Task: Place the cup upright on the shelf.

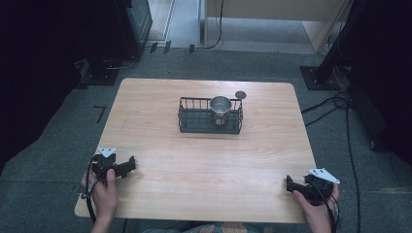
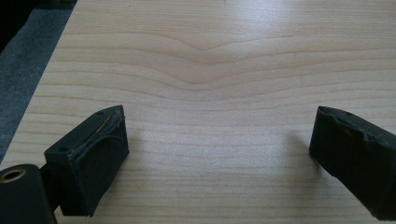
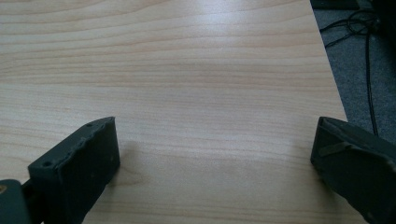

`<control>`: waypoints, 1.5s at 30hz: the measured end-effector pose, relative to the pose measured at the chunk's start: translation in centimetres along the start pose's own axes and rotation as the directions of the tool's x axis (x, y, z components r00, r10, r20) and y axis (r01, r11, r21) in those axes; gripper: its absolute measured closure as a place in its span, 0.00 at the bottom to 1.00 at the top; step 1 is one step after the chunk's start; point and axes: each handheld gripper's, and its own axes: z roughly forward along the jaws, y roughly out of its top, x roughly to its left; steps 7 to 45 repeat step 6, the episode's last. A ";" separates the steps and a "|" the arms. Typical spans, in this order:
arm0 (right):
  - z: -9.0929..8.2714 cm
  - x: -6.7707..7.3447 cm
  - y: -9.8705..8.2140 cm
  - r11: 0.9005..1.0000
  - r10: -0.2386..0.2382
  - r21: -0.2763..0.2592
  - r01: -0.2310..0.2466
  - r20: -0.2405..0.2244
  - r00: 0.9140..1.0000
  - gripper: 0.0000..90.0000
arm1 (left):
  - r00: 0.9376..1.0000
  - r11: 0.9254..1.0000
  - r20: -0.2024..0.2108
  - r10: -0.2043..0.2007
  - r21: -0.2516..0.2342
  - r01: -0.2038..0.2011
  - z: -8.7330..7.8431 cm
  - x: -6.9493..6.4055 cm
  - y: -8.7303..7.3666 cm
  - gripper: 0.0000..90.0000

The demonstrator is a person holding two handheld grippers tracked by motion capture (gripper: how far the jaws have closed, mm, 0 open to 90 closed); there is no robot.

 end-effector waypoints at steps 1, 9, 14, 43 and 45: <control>0.0 0.0 0.0 1.000 0.000 0.000 0.000 0.000 1.000 0.01 | 1.000 1.000 0.000 0.000 0.000 0.000 0.0 0.0 0.0 0.05; 0.0 0.0 0.0 1.000 -0.006 0.001 0.006 -0.007 1.000 0.01 | 1.000 1.000 0.000 0.000 0.000 0.000 0.0 0.0 0.0 0.05; 0.0 0.0 0.0 1.000 -0.006 0.001 0.006 -0.007 1.000 0.01 | 1.000 1.000 0.000 0.000 0.000 0.000 0.0 0.0 0.0 0.05; 0.0 0.0 0.0 1.000 -0.006 0.001 0.006 -0.007 1.000 0.01 | 1.000 1.000 0.000 0.000 0.000 0.000 0.0 0.0 0.0 0.05; 0.0 0.0 0.0 1.000 -0.006 0.001 0.006 -0.007 1.000 0.01 | 1.000 1.000 0.000 0.000 0.000 0.000 0.0 0.0 0.0 0.05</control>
